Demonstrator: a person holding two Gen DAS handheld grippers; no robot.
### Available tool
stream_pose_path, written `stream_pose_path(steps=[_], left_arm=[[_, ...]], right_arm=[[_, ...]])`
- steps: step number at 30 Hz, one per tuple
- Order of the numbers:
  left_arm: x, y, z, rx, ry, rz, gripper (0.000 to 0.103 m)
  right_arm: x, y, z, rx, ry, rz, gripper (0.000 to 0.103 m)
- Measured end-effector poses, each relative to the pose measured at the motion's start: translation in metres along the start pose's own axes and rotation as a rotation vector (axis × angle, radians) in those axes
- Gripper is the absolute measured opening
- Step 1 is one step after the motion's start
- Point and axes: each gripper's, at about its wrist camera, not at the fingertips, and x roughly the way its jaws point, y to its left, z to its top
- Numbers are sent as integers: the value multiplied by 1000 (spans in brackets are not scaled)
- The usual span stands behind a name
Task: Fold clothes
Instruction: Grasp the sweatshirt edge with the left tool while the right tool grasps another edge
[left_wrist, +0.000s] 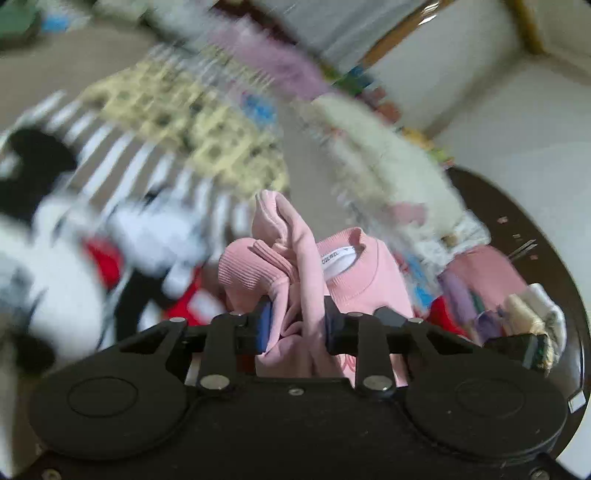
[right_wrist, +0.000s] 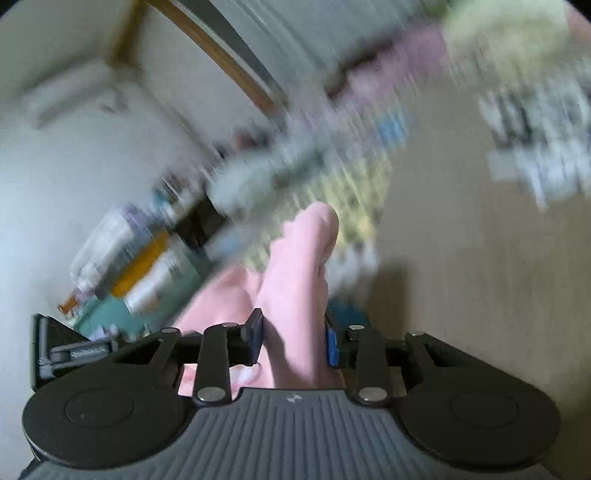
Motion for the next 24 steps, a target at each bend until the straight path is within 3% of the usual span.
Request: stream_pose_path(steps=[2,3,4,5,6,8,11,16,17,18,20,22,24], left_arm=[[-1,-5,12,20,-67,-50,26],[2,-3,18,9,-80,-43,34],[5,0,23,-2,-89,-26,40],[10,7,25,-15,-78,31,52],[14,14,25,-31,-68,97,53],[16,24,20,-34,-54,151,53],[15,24,18,-25,-56,155,53],[26,20,14,12,-27,155,53],[31,18,11,27,-2,163,48],[35,17,8,39,20,172,28],[38,17,0,32,50,189,20],[31,24,-5,-32,92,173,18],[23,33,-6,-101,134,143,18]], right_arm=[[-15,13,10,-66,-131,16,33],[-18,14,13,-74,-160,1,36],[-17,11,15,-63,-156,-37,64],[-15,7,16,-50,-148,-75,87],[-9,-2,15,-21,-102,-118,100],[-3,-14,10,3,-70,-173,99],[-1,-20,11,8,-77,-186,97],[12,-25,9,-34,-27,-208,72],[16,-26,7,-37,-5,-206,67],[20,-27,6,-41,16,-205,60],[25,-30,6,-52,31,-208,51],[25,-29,8,-57,39,-212,41],[24,-29,10,-58,50,-218,41]])
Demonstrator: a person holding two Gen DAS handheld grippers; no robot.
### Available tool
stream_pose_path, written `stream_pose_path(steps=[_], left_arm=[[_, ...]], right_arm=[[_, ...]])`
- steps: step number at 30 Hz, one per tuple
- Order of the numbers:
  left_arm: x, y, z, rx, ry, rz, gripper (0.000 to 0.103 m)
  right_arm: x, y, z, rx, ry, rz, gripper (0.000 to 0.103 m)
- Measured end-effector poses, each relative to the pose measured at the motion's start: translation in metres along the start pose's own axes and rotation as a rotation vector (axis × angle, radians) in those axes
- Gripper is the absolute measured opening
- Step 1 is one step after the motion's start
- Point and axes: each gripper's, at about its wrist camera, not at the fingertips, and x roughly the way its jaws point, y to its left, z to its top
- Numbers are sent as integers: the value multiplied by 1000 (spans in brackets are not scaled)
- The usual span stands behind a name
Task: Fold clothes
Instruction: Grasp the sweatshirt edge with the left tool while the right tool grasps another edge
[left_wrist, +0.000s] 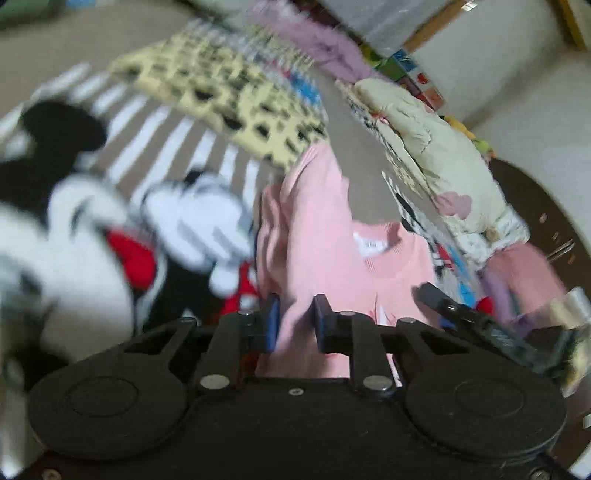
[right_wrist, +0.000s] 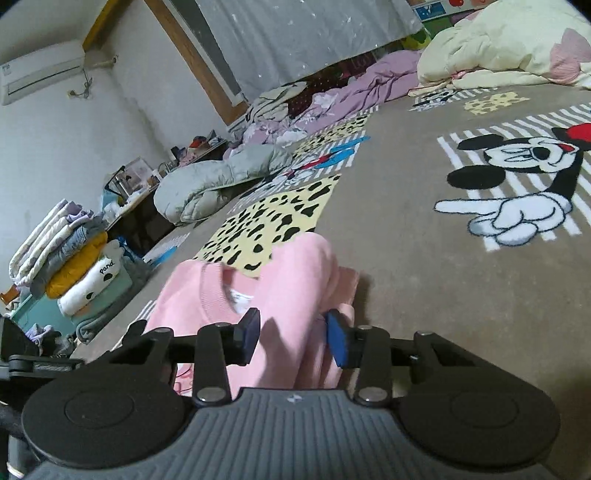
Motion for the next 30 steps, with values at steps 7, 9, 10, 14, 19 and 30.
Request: stream_pose_path(steps=[7,9,10,14,19,30], left_arm=[[-11,-6,22,94,-93,18,52],[-6,-6,30,112,-121,8,52],[-3,-5,32,117,-130,4,52],[9,-6,40,149,-143,2,51],[23,-12,51,180,-166,-17,42],[8,-17,49,214,-206,-84,9]], right_arm=[[1,-5,2,24,-40,12,55],[2,-6,4,26,-55,9,56],[3,-7,4,29,-60,9,56],[6,-9,7,28,-74,21,56],[8,-7,9,11,-92,42,52],[-10,3,19,-6,-149,147,11]])
